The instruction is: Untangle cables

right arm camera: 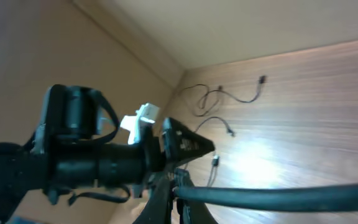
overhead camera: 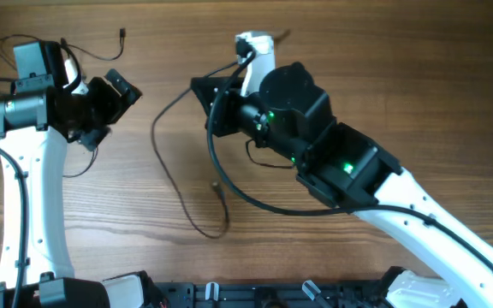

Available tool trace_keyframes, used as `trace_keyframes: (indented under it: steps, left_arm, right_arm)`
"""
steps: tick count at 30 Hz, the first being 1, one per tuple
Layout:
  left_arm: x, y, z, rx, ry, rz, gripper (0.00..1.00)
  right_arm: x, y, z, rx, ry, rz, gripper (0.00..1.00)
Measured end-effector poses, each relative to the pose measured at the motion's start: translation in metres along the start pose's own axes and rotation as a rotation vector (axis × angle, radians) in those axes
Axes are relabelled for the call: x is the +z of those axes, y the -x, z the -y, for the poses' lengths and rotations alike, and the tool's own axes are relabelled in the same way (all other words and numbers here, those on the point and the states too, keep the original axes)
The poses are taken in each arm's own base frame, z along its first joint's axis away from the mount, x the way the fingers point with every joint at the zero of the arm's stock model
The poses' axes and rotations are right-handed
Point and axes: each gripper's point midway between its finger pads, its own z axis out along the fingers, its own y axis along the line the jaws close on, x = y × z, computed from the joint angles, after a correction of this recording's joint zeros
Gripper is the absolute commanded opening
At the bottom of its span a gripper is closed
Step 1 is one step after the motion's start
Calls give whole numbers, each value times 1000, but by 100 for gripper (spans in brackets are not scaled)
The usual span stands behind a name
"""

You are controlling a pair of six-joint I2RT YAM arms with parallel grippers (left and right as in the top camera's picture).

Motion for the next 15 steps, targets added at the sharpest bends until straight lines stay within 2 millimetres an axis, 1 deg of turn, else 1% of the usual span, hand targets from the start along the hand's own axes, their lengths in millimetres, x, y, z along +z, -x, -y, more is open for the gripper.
trace_keyframes:
  steps: [1, 2, 3, 5, 7, 10, 11, 13, 15]
  left_arm:
    - [0, -4, 7, 38, -42, -24, 100]
    - [-2, -13, 22, 117, -131, -69, 100]
    - [-8, -27, 43, 253, -274, -126, 100]
    - [-16, -41, 61, 387, -409, -169, 100]
    - [-26, -58, 70, 529, -521, -202, 100]
    - [-33, -73, 72, 661, -594, -220, 100]
    - [-34, -74, 73, 682, -604, -218, 100]
    - [-36, -83, 80, 789, -653, -211, 100]
    - [-36, -93, 90, 876, -696, -209, 100]
  right_arm:
    - [-1, 3, 4, 2, -17, 10, 4]
    - [-1, 7, 12, 10, -41, 20, 4]
    - [-2, 14, 23, 39, -72, 38, 4]
    - [-4, 30, 37, 93, -89, 71, 4]
    - [-10, 56, 57, 161, -90, 119, 4]
    - [-19, 80, 82, 240, -91, 143, 4]
    - [-21, 83, 86, 257, -84, 139, 4]
    - [-24, 87, 89, 282, -55, 119, 4]
    - [-23, 81, 80, 300, -7, 75, 4]
